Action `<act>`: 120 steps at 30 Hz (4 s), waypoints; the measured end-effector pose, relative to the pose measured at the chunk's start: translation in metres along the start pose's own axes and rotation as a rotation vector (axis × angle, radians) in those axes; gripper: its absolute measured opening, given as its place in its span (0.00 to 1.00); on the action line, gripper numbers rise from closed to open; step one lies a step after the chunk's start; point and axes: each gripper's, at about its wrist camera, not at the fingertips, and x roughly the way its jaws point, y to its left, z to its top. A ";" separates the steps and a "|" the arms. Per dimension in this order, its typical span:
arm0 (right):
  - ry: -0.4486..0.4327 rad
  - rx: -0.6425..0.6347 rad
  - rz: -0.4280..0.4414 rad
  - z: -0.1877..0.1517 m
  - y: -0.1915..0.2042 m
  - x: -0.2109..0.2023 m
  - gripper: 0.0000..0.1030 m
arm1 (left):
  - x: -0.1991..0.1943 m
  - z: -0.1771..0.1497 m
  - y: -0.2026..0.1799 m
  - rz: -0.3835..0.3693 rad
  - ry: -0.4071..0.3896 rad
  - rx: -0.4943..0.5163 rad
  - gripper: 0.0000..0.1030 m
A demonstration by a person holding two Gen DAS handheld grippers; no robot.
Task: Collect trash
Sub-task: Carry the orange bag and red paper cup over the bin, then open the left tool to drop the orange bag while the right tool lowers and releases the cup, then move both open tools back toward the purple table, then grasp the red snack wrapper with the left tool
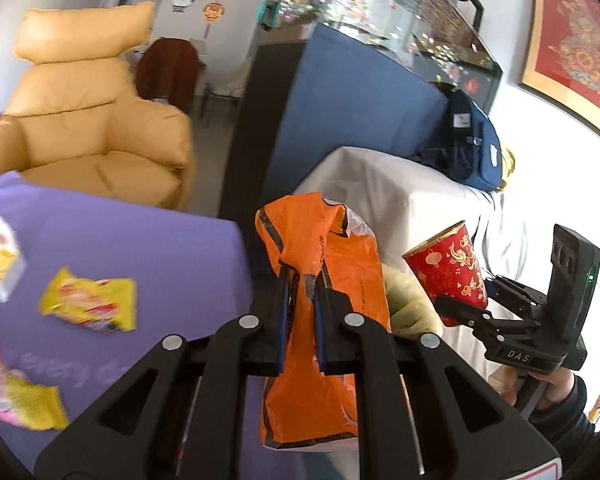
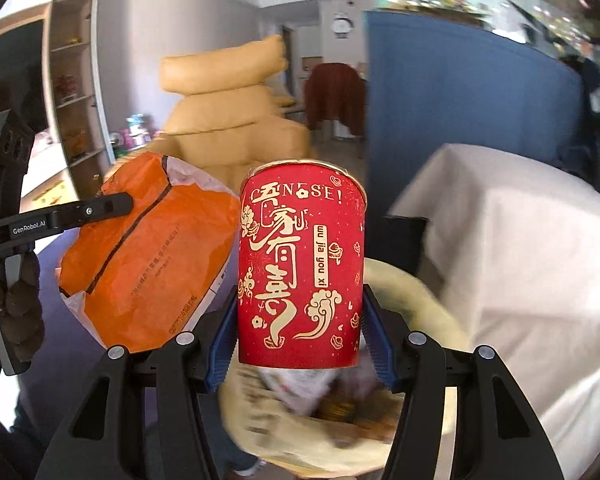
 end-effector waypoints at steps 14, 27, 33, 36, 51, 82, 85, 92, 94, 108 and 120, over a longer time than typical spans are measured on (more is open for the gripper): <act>0.066 0.100 -0.105 -0.020 -0.075 0.024 0.52 | 0.177 -0.031 -0.054 -0.093 0.253 0.038 0.10; 0.117 0.061 -0.015 -0.018 -0.054 0.065 0.52 | 0.124 -0.018 -0.011 -0.104 0.183 -0.115 0.49; 0.289 -0.041 0.018 -0.018 -0.024 0.115 0.52 | 0.079 -0.021 0.016 -0.011 0.148 -0.160 0.49; 0.389 -0.071 0.000 -0.029 -0.021 0.137 0.52 | 0.059 -0.028 0.023 0.013 0.144 -0.142 0.49; 0.372 -0.018 -0.004 -0.036 -0.019 0.116 0.54 | 0.015 -0.051 0.043 0.054 0.136 -0.111 0.53; 0.250 -0.163 0.279 -0.002 0.164 0.100 0.58 | -0.166 -0.123 0.224 0.477 -0.004 -0.372 0.54; 0.251 -0.177 0.221 -0.003 0.179 0.111 0.58 | -0.171 -0.134 0.237 0.470 0.014 -0.406 0.54; 0.293 -0.116 0.252 -0.002 0.187 0.130 0.58 | -0.160 -0.135 0.249 0.390 0.035 -0.359 0.54; 0.299 -0.104 0.283 -0.002 0.188 0.131 0.58 | -0.150 -0.123 0.248 0.376 0.038 -0.302 0.54; 0.348 -0.016 0.349 -0.013 0.180 0.144 0.58 | -0.116 -0.118 0.242 0.269 0.148 -0.192 0.54; 0.334 -0.134 0.342 -0.013 0.203 0.139 0.58 | -0.146 -0.129 0.233 0.257 0.139 -0.204 0.54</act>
